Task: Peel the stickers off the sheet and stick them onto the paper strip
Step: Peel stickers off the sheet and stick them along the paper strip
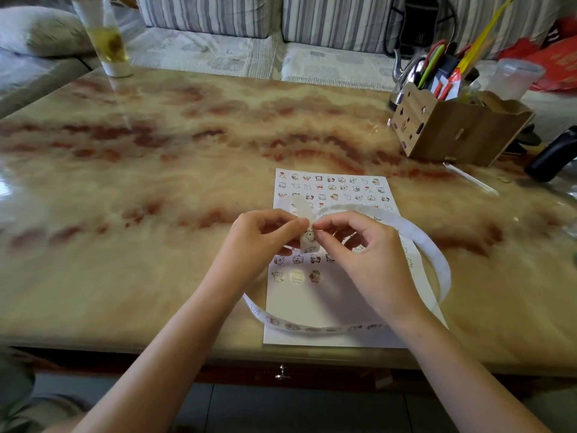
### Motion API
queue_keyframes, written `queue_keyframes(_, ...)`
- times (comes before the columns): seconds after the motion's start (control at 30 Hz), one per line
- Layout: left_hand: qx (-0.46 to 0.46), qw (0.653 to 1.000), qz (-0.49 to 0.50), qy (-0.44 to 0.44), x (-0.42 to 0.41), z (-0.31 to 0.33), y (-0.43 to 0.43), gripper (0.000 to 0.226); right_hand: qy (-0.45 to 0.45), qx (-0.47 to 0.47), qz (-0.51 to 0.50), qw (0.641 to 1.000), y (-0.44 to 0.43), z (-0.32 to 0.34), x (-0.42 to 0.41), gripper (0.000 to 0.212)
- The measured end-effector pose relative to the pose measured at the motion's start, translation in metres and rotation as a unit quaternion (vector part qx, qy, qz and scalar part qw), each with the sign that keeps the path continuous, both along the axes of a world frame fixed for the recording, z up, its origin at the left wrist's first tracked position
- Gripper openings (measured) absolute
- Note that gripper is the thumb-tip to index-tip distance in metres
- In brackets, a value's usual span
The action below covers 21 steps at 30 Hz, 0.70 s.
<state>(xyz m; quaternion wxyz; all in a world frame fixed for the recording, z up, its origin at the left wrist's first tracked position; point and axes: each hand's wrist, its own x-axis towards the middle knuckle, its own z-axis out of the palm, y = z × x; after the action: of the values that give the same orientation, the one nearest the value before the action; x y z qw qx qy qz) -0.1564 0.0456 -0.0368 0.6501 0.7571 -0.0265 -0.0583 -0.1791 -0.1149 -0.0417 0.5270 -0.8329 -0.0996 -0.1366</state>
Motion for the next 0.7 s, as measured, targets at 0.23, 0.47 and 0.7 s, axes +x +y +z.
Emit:
queue_keyframes(0.23,-0.004,1.000,-0.003,-0.002,-0.0021,0.0007,-0.0010,0.012,0.007,0.003,-0.005,1.000,-0.0006,-0.0009,0.0003,0.006)
queue_keyframes(0.47,0.000,1.000,-0.003,0.001,-0.0021,0.0014,-0.0011,0.012,0.016,0.003,-0.005,1.000,-0.0010,-0.0002,0.0016,0.006)
queue_keyframes(0.7,0.015,1.000,0.009,0.005,-0.0011,-0.0015,-0.0015,0.013,-0.016,-0.081,-0.012,0.997,-0.0015,-0.0026,0.0003,0.006)
